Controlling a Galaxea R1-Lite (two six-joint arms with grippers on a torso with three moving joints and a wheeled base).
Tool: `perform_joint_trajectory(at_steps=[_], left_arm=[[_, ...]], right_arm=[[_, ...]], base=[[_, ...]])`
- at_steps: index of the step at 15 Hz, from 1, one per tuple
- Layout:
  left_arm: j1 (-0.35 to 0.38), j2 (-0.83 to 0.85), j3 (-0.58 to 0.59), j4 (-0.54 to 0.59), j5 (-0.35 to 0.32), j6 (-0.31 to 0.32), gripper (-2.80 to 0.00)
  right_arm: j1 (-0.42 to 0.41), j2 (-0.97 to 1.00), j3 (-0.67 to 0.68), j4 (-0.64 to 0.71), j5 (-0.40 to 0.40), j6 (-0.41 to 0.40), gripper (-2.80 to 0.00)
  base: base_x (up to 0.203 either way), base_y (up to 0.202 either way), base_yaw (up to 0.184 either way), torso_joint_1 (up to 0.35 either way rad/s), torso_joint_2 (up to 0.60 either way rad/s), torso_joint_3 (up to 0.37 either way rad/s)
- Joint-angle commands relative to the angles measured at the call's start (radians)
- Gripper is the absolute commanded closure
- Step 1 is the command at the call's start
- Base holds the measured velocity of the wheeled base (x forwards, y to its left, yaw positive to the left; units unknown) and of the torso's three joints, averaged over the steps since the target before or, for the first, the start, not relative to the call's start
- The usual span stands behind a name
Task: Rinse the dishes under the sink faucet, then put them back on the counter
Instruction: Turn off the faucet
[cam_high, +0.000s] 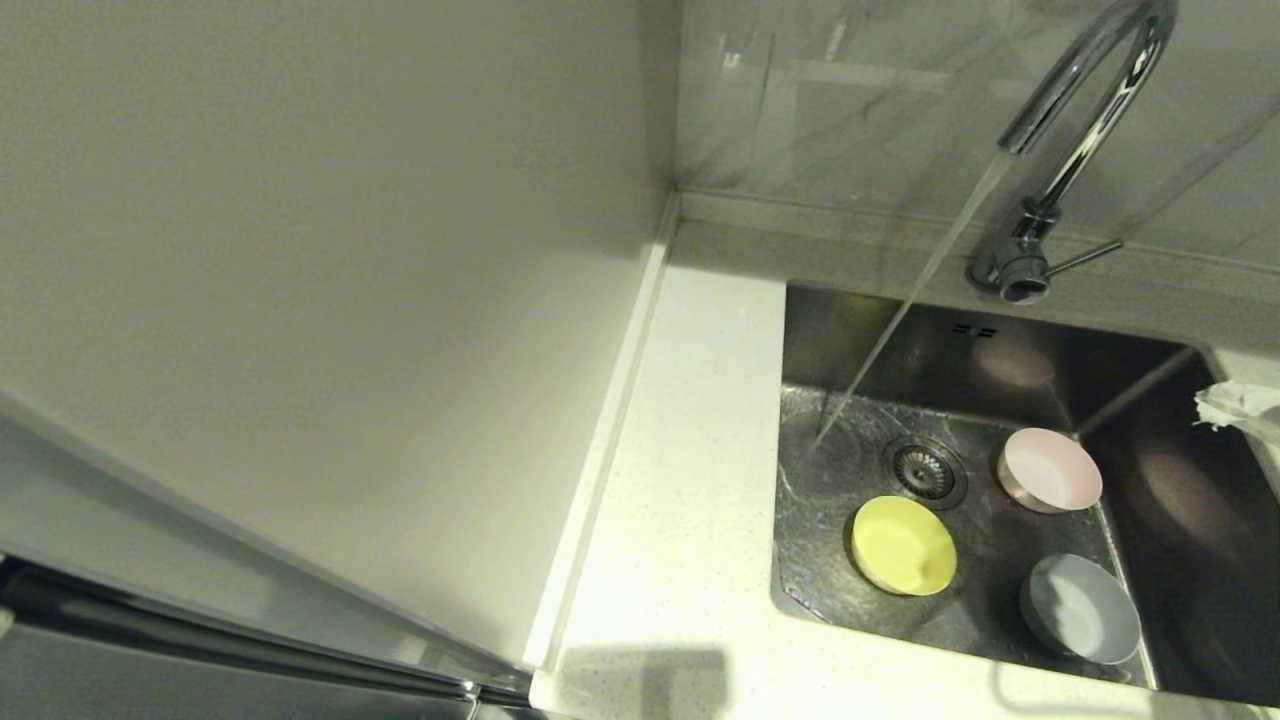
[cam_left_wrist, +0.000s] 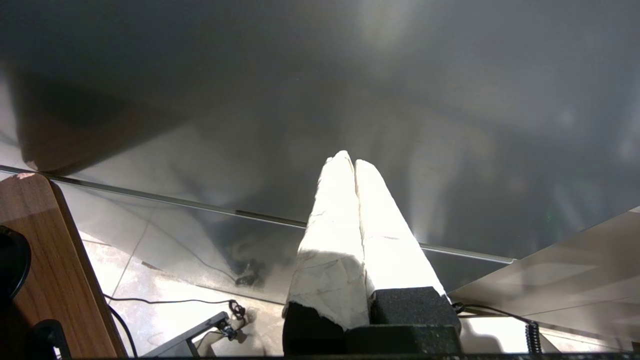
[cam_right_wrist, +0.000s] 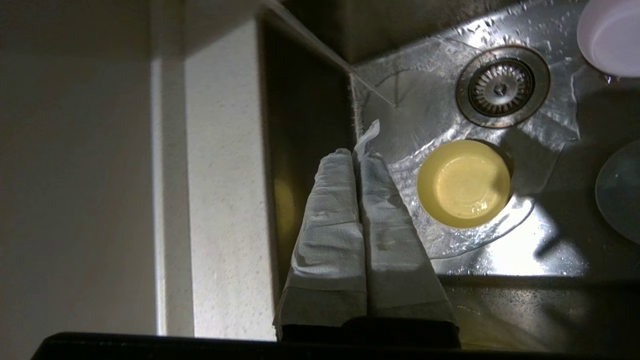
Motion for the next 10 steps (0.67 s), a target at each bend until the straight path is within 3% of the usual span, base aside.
perform_joint_trajectory(at_steps=[1, 6, 8, 10], left_arm=[[0.000, 0.000, 0.003, 0.000, 0.000, 0.000, 0.00], [0.000, 0.000, 0.003, 0.000, 0.000, 0.000, 0.00], [0.000, 0.000, 0.003, 0.000, 0.000, 0.000, 0.00], [0.000, 0.000, 0.003, 0.000, 0.000, 0.000, 0.00]], right_arm=[[-0.031, 0.163, -0.007, -0.038, 0.002, 0.020, 0.00], [-0.088, 0.317, -0.027, -0.283, -0.005, 0.023, 0.00], [-0.111, 0.343, -0.077, -0.309, -0.010, 0.021, 0.00], [-0.115, 0.370, -0.117, -0.314, -0.062, 0.016, 0.00]], base=[[0.000, 0.000, 0.000, 0.000, 0.00, 0.000], [0.000, 0.000, 0.000, 0.000, 0.00, 0.000], [0.000, 0.000, 0.000, 0.000, 0.00, 0.000], [0.000, 0.000, 0.000, 0.000, 0.00, 0.000]])
